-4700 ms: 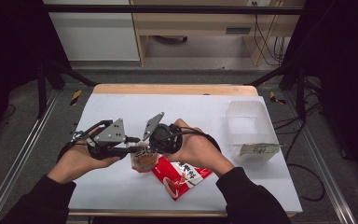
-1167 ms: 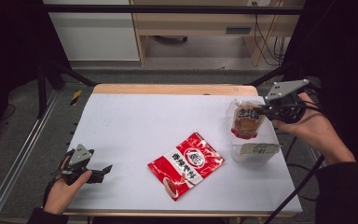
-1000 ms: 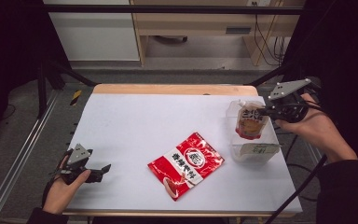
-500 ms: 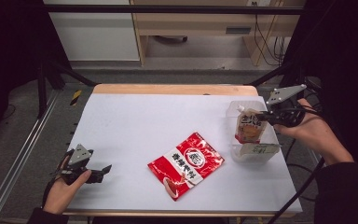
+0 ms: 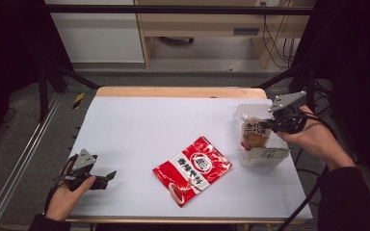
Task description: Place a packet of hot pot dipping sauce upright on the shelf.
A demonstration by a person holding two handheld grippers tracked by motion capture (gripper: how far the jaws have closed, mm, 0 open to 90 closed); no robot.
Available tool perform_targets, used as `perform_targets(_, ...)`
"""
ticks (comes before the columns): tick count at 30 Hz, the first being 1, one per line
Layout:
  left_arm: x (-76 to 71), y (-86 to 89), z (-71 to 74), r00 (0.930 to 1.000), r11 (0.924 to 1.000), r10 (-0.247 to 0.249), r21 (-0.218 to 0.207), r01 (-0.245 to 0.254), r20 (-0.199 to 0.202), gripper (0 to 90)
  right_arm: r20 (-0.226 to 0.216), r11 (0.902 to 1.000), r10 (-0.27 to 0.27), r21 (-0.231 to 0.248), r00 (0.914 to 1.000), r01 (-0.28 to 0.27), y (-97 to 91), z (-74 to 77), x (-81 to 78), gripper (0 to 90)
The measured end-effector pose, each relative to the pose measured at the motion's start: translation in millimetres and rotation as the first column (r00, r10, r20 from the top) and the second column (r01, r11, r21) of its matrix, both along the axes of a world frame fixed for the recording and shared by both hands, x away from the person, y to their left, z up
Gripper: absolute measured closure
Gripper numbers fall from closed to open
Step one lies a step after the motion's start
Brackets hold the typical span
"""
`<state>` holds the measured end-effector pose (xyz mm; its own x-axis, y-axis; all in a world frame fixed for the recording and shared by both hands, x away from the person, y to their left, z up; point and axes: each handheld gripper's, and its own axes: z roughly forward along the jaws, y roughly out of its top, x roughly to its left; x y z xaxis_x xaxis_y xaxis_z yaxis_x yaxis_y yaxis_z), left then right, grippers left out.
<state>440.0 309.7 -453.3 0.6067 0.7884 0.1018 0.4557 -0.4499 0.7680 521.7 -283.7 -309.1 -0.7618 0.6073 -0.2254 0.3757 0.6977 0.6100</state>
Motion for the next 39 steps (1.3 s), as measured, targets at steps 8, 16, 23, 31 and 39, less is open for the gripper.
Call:
perform_targets(8,-0.5,-1.7,-0.5,1.0000,1.0000,-0.007,0.005,0.007,-0.003,6.1,-0.038,0.9992,0.007,-0.039,0.9992,-0.008,8.2,-12.5,2.4,89.1)
perform_targets(16,-0.7,-2.5,-0.7,0.9999,0.9998,-0.013,0.012,0.013,-0.005,6.1,-0.064,0.9982,0.009,-0.059,0.9979,-0.013,11.8,-21.2,3.7,88.4)
perform_targets(23,-0.9,-3.0,-0.6,0.9999,0.9998,-0.015,0.014,0.015,-0.006,6.1,-0.071,0.9989,-0.002,-0.048,0.9975,-0.001,8.9,-22.5,3.2,87.8)
perform_targets(31,-0.9,-3.1,-0.7,0.9999,0.9998,-0.016,0.014,0.016,-0.006,6.1,-0.072,0.9988,-0.005,-0.050,0.9974,0.001,4.4,-23.4,3.1,86.3)
perform_targets(39,-1.0,-3.0,-0.4,0.9999,0.9998,-0.015,0.016,0.015,-0.004,6.1,-0.058,0.9995,-0.021,-0.027,0.9981,0.019,1.4,-21.8,0.7,74.0)
